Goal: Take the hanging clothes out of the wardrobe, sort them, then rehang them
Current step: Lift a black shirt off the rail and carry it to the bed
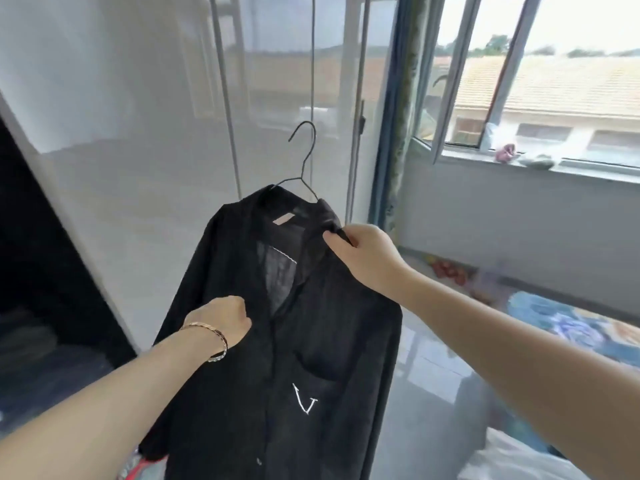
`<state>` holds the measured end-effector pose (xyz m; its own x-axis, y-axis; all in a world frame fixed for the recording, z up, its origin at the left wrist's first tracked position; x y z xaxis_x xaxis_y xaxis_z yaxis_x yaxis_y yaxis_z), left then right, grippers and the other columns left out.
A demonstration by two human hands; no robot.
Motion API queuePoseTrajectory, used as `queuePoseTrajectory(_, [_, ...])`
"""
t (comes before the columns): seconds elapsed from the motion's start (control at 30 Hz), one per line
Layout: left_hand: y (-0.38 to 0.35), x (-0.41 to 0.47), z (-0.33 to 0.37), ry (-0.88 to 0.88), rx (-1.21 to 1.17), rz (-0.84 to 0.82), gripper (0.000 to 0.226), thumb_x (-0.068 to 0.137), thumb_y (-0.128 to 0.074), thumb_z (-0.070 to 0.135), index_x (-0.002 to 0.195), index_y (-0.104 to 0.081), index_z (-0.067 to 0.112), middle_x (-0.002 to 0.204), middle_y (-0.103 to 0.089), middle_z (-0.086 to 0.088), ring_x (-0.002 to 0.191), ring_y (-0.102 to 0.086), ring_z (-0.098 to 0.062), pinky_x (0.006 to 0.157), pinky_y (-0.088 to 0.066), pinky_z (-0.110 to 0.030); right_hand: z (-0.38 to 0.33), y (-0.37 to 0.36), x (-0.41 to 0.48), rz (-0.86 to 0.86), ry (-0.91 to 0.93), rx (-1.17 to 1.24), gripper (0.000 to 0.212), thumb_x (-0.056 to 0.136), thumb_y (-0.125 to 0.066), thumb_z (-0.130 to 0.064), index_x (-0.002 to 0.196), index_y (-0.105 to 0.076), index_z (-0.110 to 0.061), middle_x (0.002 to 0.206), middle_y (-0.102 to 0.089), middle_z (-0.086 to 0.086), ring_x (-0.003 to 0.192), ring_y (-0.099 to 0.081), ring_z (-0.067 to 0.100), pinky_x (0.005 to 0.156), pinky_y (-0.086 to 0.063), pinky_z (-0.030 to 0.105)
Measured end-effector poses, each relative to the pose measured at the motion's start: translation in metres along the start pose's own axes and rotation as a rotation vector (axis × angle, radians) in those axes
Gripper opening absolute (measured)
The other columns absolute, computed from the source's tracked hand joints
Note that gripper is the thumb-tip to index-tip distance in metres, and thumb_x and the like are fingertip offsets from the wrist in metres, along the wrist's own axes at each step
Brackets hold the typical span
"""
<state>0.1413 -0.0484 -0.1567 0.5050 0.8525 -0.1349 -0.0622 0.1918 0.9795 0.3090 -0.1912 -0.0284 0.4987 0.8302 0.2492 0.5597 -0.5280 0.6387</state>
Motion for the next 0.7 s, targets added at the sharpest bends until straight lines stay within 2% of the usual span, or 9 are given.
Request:
queuePoseTrajectory(0.13, [-0.06, -0.01, 0.115, -0.188, 0.005, -0.083, 0.017, 0.089, -0.038, 0.015, 0.09, -0.055, 0.015, 0.086, -0.061, -0.001, 0.085, -0.061, -0.024, 0.079, -0.05, -0.031, 0.081, 0.084, -0.063, 0.146, -0.073, -0.023, 0.052, 0.093, -0.053, -0.03, 0.053, -0.023, -0.018, 0.047, -0.022, -0.006, 0.038, -0.026, 0.008, 0.04, -0.022, 0.018])
queuePoseTrajectory(0.3, [-0.133, -0.037, 0.266, -0.402, 0.036, -0.19, 0.023, 0.09, -0.038, 0.016, 0.099, -0.059, 0.014, 0.099, -0.064, -0.004, 0.088, -0.06, -0.026, 0.08, -0.049, -0.031, 0.185, 0.194, -0.158, 0.368, -0.191, -0.103, 0.052, 0.091, -0.056, -0.026, 0.053, -0.021, -0.019, 0.047, -0.019, -0.007, 0.043, -0.025, 0.009, 0.045, -0.022, 0.019])
queuePoseTrajectory(0.5, [-0.205, -0.091, 0.439, -0.616, 0.056, -0.275, 0.016, 0.087, -0.039, 0.02, 0.084, -0.055, 0.02, 0.089, -0.062, 0.002, 0.081, -0.058, -0.022, 0.065, -0.043, -0.027, 0.312, 0.302, -0.284, 0.574, -0.363, -0.087, 0.051, 0.093, -0.055, -0.02, 0.054, -0.022, -0.016, 0.049, -0.02, -0.005, 0.044, -0.024, 0.01, 0.047, -0.018, 0.019])
queuePoseTrajectory(0.7, [-0.275, -0.141, 0.557, -0.722, 0.084, -0.362, 0.012, 0.089, -0.042, 0.022, 0.088, -0.054, 0.024, 0.095, -0.06, 0.002, 0.089, -0.06, -0.023, 0.068, -0.042, -0.026, 0.454, 0.381, -0.431, 0.834, -0.677, -0.12, 0.052, 0.092, -0.058, -0.018, 0.052, -0.025, -0.016, 0.043, -0.028, -0.005, 0.045, -0.032, 0.007, 0.046, -0.025, 0.016])
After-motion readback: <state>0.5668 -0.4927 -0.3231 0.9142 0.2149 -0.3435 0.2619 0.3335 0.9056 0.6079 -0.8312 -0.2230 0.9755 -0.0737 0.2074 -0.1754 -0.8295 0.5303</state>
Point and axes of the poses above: each hand's wrist, its own x-axis towards the middle knuckle, its own y-axis out of the back of the hand, z = x × y, the point moved 10 cm from there along x, towards the middle knuckle
